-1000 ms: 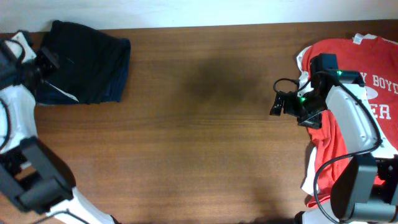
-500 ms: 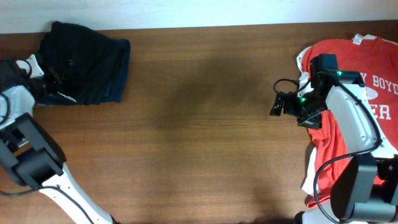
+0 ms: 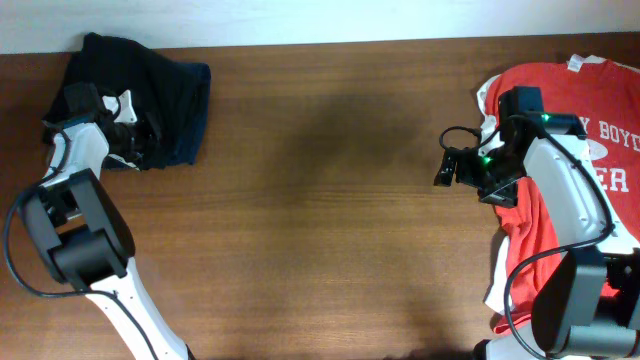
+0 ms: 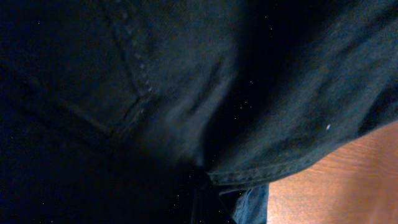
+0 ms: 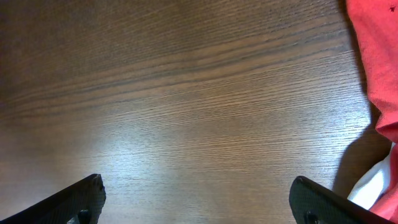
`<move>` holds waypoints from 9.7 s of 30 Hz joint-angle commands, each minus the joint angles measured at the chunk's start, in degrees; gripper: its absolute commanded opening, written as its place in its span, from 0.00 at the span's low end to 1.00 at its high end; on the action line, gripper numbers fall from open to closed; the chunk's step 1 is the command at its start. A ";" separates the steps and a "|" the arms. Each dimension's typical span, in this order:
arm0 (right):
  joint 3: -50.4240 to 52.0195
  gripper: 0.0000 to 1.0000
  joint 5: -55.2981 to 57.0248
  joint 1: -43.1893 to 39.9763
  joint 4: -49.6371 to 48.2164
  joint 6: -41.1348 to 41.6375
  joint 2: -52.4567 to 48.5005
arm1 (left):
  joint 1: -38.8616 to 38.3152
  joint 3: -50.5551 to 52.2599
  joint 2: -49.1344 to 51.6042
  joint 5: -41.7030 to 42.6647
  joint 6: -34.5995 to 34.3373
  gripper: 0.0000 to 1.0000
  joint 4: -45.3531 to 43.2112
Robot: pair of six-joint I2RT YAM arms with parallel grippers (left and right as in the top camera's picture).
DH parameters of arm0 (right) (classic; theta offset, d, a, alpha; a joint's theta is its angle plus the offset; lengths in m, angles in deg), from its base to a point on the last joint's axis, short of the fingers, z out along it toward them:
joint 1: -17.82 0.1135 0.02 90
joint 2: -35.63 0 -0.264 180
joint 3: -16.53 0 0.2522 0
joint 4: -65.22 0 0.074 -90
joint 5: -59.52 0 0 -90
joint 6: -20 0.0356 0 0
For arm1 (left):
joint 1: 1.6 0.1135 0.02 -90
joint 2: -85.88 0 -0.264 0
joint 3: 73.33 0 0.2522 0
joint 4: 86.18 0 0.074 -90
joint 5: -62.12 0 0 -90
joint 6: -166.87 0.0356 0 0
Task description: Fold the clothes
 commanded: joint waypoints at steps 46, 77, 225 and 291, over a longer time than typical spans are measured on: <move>-0.37 0.98 0.48 -0.07 -0.02 -0.22 0.22 | -11.43 -9.77 8.13 -3.10 -10.08 0.02 -25.64; -0.37 0.98 0.48 -0.07 -0.02 -0.22 0.22 | 18.93 -14.82 5.66 2.36 -4.85 0.01 0.37; 77.42 0.98 9.42 4.83 -61.09 -14.60 97.79 | -23.76 82.88 -124.85 -35.54 -7.45 0.99 -20.59; 77.42 0.98 9.40 4.83 -61.09 -14.58 97.79 | -26.60 97.39 -131.64 -31.01 11.47 0.99 -29.57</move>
